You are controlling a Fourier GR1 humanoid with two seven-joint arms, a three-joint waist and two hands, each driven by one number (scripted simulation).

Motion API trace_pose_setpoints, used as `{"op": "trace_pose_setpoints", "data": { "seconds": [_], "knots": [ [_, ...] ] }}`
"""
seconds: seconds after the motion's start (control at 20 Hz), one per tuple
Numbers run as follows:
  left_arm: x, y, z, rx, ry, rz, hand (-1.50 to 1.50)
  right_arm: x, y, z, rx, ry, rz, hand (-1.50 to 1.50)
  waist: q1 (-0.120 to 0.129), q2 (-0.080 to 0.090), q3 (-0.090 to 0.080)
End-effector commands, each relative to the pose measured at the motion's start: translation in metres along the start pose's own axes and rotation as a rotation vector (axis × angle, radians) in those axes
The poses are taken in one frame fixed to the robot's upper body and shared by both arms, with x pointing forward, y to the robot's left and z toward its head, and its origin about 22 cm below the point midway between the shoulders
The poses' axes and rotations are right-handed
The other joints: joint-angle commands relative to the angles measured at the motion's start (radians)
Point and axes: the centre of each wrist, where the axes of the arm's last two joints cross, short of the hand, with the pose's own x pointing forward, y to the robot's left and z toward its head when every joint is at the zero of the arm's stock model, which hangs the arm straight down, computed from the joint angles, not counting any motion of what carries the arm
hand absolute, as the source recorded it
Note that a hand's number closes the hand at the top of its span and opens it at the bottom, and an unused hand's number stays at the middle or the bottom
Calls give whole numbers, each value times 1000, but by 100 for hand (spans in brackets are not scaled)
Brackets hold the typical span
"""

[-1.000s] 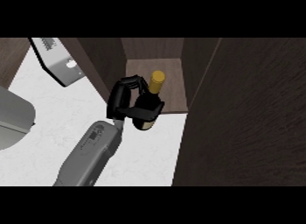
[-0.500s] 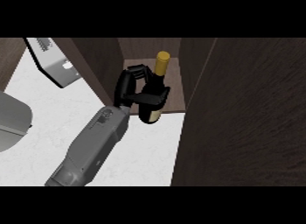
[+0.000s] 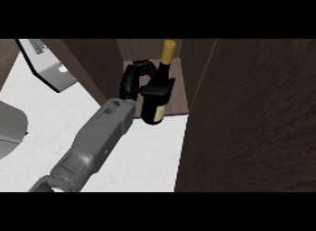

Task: Pick up the wine, place it into the cabinet and close the cabinet

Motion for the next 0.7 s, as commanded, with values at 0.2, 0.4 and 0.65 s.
{"op": "trace_pose_setpoints", "data": {
  "seconds": [0.2, 0.4, 0.65],
  "knots": [
    [1, 6, -12, 68, 54, 35, 150, 39, -6, 15, 35, 1, -112, -150, -13, 5, 0],
    [-8, 11, -9, 93, 44, 23, 150, 30, -1, 15, 41, 2, -122, -150, -19, 10, -1],
    [-2, 22, -17, 147, 37, -19, 150, 30, -2, 19, 71, -8, -115, -150, -47, 16, 0]
  ]
}}
